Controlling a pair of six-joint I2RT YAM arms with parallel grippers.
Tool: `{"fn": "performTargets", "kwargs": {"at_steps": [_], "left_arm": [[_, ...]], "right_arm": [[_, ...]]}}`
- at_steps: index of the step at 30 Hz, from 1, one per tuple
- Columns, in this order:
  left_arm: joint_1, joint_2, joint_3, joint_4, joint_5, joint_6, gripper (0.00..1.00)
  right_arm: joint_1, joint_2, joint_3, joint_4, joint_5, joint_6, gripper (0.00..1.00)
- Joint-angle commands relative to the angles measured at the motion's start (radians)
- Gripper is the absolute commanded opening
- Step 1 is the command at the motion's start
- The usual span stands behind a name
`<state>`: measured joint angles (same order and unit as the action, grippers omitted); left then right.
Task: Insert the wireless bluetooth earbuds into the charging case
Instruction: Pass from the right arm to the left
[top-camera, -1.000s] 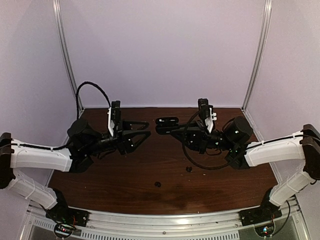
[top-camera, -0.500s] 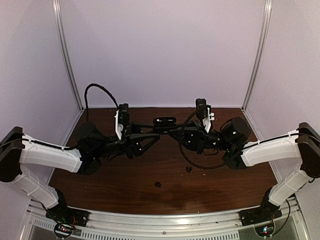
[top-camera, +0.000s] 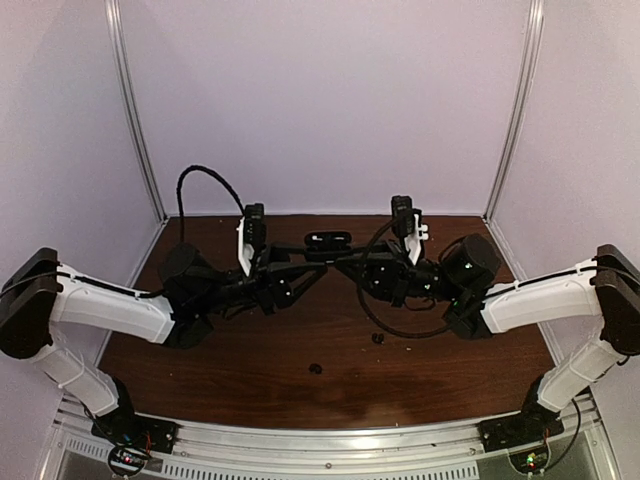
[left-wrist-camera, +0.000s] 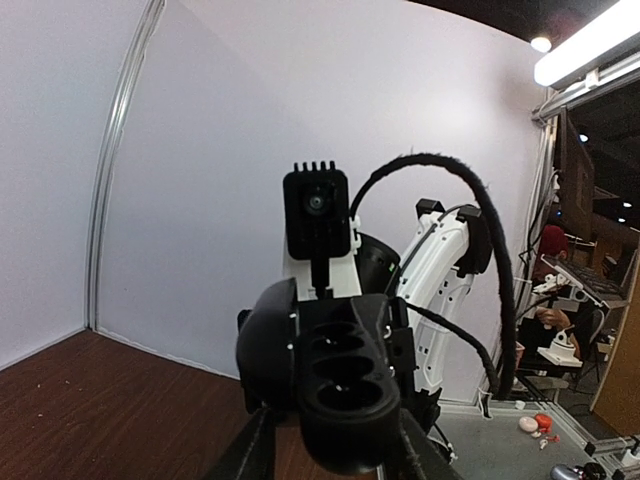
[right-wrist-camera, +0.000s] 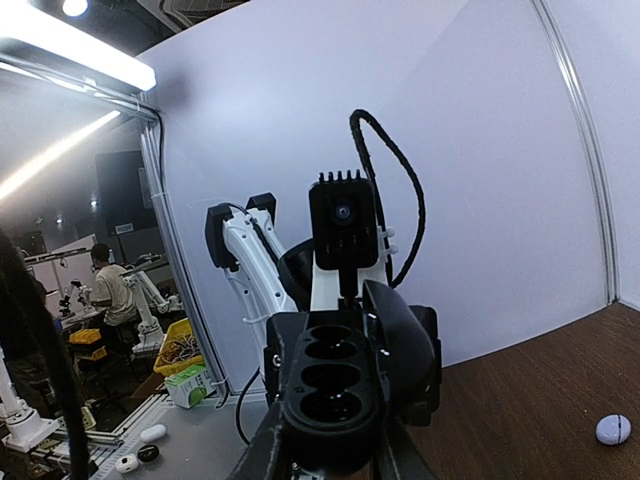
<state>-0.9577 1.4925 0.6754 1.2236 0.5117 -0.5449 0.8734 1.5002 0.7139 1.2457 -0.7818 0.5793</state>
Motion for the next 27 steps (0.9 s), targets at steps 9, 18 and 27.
{"fn": "performTargets", "kwargs": {"at_steps": [9, 18, 27], "left_arm": [[-0.006, 0.034, 0.053, 0.081, -0.017, -0.05, 0.36], [-0.006, 0.043, 0.05, 0.11, -0.015, -0.069, 0.34], [-0.006, 0.046, 0.048, 0.121, -0.004, -0.074, 0.21]], "right_arm": [[0.014, 0.001, 0.019, 0.02, 0.04, -0.023, 0.0], [0.018, 0.005, 0.024, 0.018, 0.044, -0.026, 0.0], [0.019, 0.004, 0.019, 0.01, 0.05, -0.044, 0.0]]}}
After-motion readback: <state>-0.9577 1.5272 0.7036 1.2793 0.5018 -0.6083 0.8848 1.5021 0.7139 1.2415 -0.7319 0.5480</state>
